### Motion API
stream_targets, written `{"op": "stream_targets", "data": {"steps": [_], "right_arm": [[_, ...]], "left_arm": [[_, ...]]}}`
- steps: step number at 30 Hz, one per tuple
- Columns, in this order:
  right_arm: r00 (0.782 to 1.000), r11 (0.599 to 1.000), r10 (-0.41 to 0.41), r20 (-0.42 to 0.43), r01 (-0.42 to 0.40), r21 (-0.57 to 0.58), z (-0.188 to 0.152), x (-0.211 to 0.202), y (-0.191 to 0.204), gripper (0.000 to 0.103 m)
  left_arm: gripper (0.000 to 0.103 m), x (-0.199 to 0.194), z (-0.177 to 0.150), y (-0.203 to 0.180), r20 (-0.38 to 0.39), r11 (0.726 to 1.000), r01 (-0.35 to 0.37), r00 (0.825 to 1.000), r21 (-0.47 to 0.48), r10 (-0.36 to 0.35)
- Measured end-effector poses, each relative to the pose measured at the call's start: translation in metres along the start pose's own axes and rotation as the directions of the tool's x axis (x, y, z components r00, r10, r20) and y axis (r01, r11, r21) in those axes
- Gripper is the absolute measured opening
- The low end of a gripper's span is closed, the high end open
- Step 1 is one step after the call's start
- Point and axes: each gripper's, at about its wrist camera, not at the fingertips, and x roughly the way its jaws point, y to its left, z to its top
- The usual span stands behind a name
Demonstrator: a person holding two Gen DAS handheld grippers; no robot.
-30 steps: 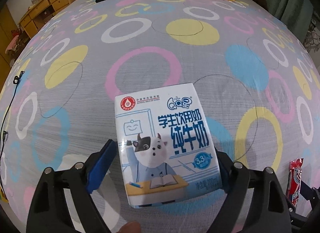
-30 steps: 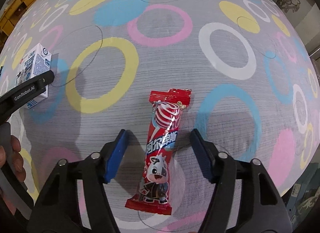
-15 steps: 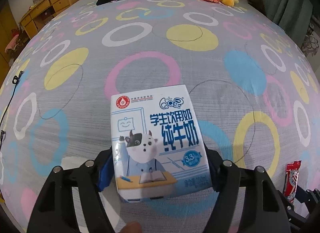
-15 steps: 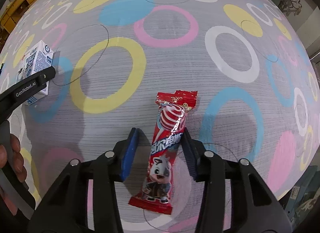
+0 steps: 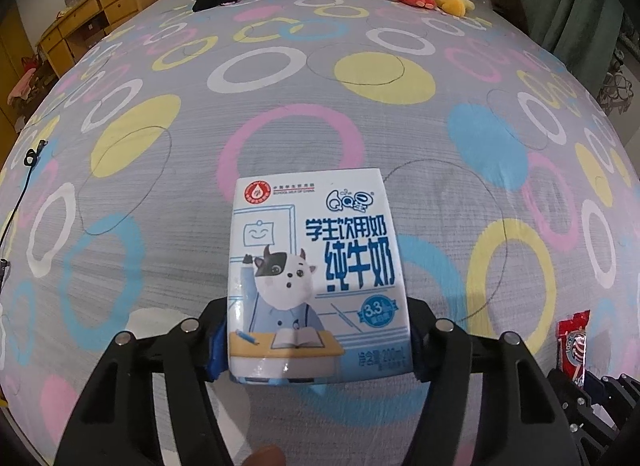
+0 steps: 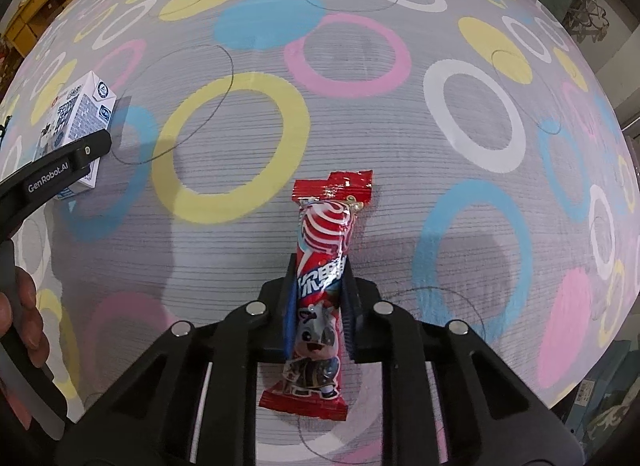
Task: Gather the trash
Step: 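Lift the carton and wrapper and carry both to the trash bag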
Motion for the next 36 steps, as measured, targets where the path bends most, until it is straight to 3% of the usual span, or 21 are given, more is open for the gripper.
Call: {"op": "stream_targets", "data": {"steps": [20, 36], "right_arm": [[1.0, 1.0, -0.012, 0.025, 0.012, -0.009, -0.007, -0.008, 0.005, 0.013], [0.992, 0.999, 0.046, 0.115, -0.046, -0.011, -0.028, -0.069, -0.023, 0.013]], "left_arm": [[0.063, -0.02, -0.016, -0.005, 0.01, 1.0, 0.004, 1.0, 0.025, -0.005], [0.063, -0.082, -0.033, -0.017, 0.064, 0.998, 0.022, 0.998, 0.065, -0.026]]}}
